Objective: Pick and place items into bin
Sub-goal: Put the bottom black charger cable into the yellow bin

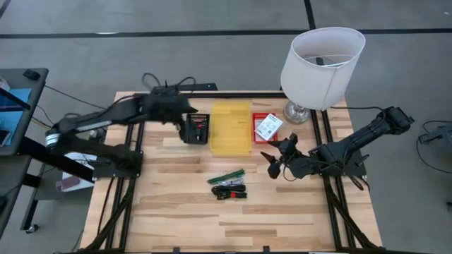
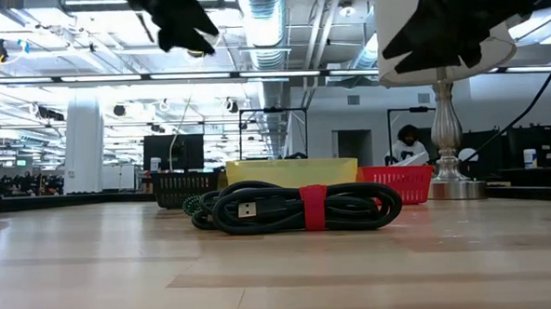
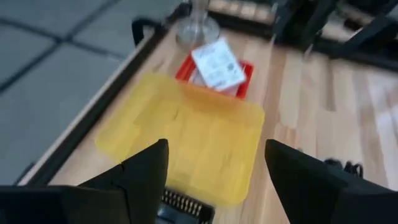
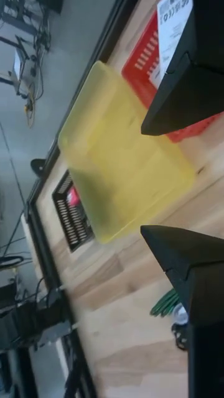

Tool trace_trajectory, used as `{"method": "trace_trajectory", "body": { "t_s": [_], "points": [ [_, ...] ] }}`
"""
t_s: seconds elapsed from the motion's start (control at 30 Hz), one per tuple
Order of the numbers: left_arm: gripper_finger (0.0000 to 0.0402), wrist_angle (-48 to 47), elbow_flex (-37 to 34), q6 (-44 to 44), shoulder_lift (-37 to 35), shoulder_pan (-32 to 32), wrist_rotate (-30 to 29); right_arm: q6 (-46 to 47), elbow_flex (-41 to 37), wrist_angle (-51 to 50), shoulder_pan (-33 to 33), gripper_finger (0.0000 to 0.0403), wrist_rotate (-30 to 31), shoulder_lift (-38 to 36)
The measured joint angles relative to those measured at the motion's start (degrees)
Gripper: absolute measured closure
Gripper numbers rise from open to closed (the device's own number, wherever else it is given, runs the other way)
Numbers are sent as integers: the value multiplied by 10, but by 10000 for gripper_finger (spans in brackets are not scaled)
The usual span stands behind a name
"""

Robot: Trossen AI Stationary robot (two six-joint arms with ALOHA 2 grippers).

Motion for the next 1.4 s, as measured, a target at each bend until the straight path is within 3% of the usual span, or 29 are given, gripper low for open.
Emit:
{"method": "trace_trajectory", "body": {
  "t_s": [0.23, 0.37, 0.6, 0.9, 1.13, 1.3, 1.4],
  "points": [
    [144, 108, -170, -46, -170, -42, -73, 0, 0, 60, -6, 158, 0, 0],
    [144, 186, -255, -66, -253, -58, -74, 0, 0, 119, -9, 158, 0, 0],
    [144, 219, -324, -67, -348, -81, -66, -13, 0, 185, -13, 158, 1, 0],
    [144, 180, -334, -72, -357, -89, -66, 3, 0, 204, -20, 158, -11, 0],
    [144, 115, -334, -118, -341, -89, -69, -109, 30, 206, -40, 158, -173, 13],
    [144, 122, -334, -116, -334, -89, -73, -167, 105, 116, -24, 158, -204, 75],
    [144, 123, -334, -116, -331, -89, -73, -170, 160, 3, -10, 158, -204, 134]
  ]
}}
